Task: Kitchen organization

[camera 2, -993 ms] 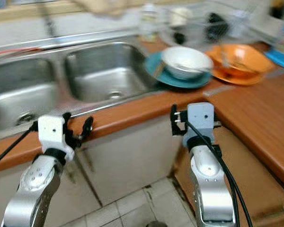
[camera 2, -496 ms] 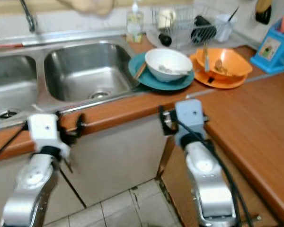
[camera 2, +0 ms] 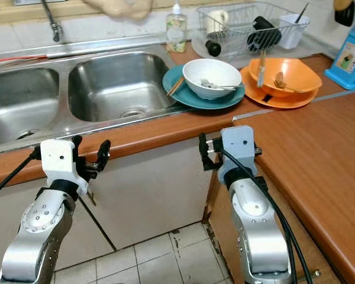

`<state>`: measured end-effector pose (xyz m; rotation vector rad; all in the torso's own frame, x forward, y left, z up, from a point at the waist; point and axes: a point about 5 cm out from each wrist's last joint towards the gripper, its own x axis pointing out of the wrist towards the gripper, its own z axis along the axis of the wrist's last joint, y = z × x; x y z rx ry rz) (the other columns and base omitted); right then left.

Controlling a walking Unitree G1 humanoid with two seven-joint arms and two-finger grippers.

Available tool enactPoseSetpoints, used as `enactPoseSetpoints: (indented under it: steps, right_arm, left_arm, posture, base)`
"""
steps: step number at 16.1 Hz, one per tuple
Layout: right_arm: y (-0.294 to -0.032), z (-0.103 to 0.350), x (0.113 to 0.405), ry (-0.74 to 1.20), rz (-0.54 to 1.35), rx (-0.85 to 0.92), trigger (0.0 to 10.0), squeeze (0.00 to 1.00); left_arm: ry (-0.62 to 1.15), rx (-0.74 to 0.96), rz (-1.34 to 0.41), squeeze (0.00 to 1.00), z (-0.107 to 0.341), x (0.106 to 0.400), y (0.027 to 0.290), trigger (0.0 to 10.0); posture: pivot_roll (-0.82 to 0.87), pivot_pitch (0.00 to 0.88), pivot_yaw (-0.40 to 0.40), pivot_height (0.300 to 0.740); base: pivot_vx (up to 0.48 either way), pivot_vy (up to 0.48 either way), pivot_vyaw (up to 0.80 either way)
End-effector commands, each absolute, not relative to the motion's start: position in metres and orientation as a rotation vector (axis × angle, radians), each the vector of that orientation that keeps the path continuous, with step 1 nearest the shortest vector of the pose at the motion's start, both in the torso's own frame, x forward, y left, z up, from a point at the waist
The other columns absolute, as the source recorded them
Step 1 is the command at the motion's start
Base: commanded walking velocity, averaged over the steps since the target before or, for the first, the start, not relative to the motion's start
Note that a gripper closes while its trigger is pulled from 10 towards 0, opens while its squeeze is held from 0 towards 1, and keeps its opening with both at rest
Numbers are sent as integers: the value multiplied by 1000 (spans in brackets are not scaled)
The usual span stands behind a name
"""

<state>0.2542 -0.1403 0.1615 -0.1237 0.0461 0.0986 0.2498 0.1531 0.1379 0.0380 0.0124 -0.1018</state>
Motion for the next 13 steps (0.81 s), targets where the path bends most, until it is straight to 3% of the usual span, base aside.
enactPoseSetpoints:
  steps: [1, 3, 4, 5, 6, 13]
  right_arm:
    - [-138, 166, 253, 19, 112, -109, 10000, 1000]
    - [-137, 167, 251, 14, 125, -101, 10000, 1000]
    - [-137, 168, 252, 10, 133, -97, 10000, 408]
    - [-137, 169, 252, 9, 136, -97, 10000, 408]
    - [-137, 169, 252, 5, 139, -105, 10000, 0]
    - [-140, 177, 251, -60, 129, -86, 10000, 0]
  left_arm:
    - [-5, 37, -114, 0, 143, 252, 153, 10000]
    - [-10, 31, -129, 0, 145, 252, 150, 10000]
    - [-11, 30, -132, 0, 144, 252, 149, 10000]
    - [-11, 30, -132, 0, 144, 252, 148, 10000]
    - [-12, 31, -136, 0, 144, 251, 148, 10000]
    - [-15, 22, -164, 0, 143, 250, 144, 10000]
  posture:
    - [-123, 0, 45, 740]
    - [-122, 0, 36, 740]
    - [-121, 0, 35, 740]
    - [-121, 0, 35, 740]
    - [-120, 0, 30, 740]
    - [-123, 0, 29, 740]
  base:
    - [0, 0, 0]
    - [124, 0, 0]
    - [247, 0, 0]
    - [247, 0, 0]
    - [247, 0, 0]
    - [256, 0, 0]
